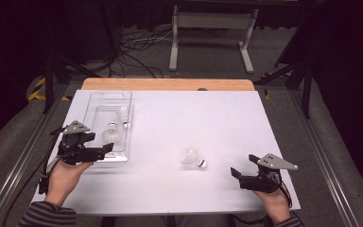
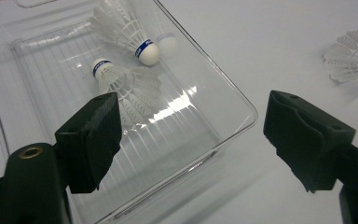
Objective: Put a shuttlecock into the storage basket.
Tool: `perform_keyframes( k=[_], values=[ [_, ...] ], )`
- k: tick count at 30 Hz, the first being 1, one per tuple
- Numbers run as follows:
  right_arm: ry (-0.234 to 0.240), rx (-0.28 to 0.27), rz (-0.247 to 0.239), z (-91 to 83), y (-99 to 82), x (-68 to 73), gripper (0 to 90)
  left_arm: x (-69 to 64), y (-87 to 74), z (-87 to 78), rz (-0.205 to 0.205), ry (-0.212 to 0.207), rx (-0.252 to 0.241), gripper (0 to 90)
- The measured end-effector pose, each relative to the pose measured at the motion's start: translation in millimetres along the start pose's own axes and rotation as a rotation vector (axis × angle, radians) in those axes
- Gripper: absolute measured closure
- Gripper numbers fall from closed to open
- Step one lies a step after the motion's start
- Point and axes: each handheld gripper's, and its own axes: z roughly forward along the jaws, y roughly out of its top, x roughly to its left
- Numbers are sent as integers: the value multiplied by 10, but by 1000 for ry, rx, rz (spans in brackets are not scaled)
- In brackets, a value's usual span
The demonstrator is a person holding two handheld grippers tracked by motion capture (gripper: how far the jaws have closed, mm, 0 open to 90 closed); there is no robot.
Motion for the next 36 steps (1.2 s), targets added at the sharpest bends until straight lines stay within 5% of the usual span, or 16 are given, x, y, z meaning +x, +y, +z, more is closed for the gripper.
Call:
perform_keyframes(
  k=[36],
  values=[
    [0, -2, 6, -4, -2, -8, 110, -6, -266, -113, -32, -6, -72, 209]
  ],
)
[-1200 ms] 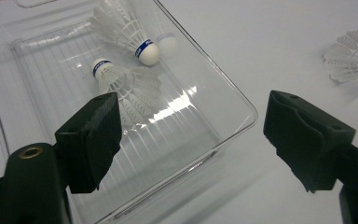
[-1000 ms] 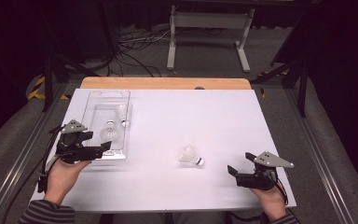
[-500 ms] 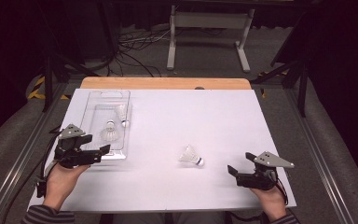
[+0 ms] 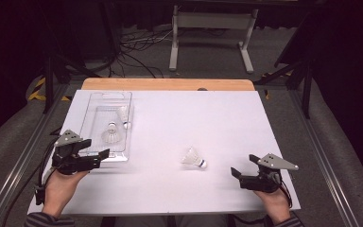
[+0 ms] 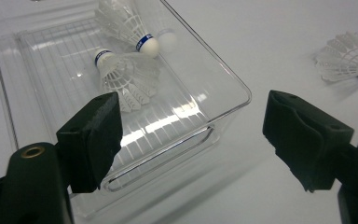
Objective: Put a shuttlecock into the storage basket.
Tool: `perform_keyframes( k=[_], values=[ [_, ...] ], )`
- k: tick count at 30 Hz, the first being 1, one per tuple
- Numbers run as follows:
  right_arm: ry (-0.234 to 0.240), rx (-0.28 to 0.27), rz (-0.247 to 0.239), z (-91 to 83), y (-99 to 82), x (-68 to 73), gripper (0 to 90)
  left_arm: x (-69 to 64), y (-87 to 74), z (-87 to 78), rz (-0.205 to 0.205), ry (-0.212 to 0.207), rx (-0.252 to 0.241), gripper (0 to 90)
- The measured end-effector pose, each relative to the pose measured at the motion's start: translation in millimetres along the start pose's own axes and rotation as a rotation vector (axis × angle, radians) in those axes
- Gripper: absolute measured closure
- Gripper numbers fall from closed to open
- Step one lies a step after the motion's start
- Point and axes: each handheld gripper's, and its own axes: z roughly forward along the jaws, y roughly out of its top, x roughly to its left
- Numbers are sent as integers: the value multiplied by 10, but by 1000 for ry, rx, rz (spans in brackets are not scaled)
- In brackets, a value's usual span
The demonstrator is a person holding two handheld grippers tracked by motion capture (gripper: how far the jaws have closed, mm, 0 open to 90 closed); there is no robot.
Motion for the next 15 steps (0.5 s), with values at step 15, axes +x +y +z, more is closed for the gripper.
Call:
perform_keyframes(
  k=[15],
  values=[
    [0, 0, -1, -1, 0, 0, 110, 17, -143, -17, -19, 6, -19, 209]
  ],
)
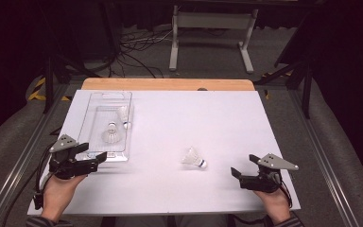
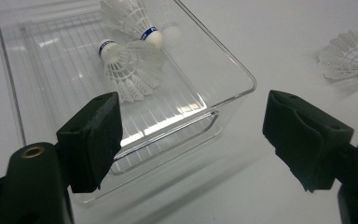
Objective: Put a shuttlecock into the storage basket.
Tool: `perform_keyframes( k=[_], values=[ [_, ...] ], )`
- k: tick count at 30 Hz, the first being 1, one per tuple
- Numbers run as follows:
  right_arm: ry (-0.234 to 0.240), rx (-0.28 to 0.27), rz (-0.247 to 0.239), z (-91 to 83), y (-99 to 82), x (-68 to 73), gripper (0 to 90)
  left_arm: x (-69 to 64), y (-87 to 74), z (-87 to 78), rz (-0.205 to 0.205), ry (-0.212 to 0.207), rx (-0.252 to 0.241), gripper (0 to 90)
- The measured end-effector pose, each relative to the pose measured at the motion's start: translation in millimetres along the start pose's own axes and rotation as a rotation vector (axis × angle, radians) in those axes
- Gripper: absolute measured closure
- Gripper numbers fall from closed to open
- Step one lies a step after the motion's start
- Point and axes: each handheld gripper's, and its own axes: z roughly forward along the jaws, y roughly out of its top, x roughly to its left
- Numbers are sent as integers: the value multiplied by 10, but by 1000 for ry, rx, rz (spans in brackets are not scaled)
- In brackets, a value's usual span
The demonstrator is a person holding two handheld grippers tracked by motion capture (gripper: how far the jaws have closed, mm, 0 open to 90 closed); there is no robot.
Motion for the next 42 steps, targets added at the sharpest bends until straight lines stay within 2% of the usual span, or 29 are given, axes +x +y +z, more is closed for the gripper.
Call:
perform_keyframes(
  k=[14, 19, 32, 42],
  values=[
    [0, -1, 0, -1, 0, 1, 110, -29, -107, -4, 6, 10, -23, 210],
    [-2, -1, 0, 1, 0, -2, 110, -38, -165, -13, 8, 16, -44, 210],
    [-11, 0, 9, 2, 1, -11, 110, -11, -273, -34, -18, 15, -88, 210],
    [-17, 0, 10, -2, 2, -10, 110, -5, -343, -45, -19, 11, -85, 210]
  ],
)
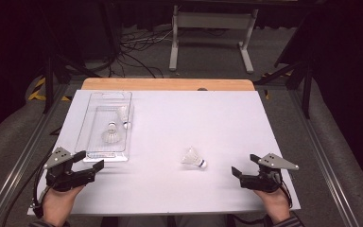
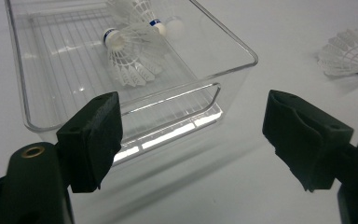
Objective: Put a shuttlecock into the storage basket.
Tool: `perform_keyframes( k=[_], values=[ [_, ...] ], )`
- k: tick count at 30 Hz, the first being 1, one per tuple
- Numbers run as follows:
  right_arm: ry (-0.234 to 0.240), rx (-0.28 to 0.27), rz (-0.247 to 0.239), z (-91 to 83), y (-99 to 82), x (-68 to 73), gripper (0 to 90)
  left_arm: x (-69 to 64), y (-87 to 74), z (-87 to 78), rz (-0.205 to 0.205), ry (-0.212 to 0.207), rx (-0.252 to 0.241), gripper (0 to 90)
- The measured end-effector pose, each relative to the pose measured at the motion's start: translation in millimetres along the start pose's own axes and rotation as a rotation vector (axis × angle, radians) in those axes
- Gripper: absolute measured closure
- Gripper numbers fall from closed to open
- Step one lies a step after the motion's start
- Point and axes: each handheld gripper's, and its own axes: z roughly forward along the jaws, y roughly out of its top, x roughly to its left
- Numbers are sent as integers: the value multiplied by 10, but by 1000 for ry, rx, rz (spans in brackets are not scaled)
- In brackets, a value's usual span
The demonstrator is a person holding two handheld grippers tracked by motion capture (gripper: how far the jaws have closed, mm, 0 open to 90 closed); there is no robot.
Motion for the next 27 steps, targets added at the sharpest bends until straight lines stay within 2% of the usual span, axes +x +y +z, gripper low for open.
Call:
perform_keyframes(
  k=[8, 27],
  values=[
    [2, -2, -1, -2, 1, -1, 110, -16, -39, 8, 5, 6, 16, 210],
    [11, -5, -5, -11, -2, 2, 110, -95, 17, 24, 5, -20, 24, 217]
  ],
)
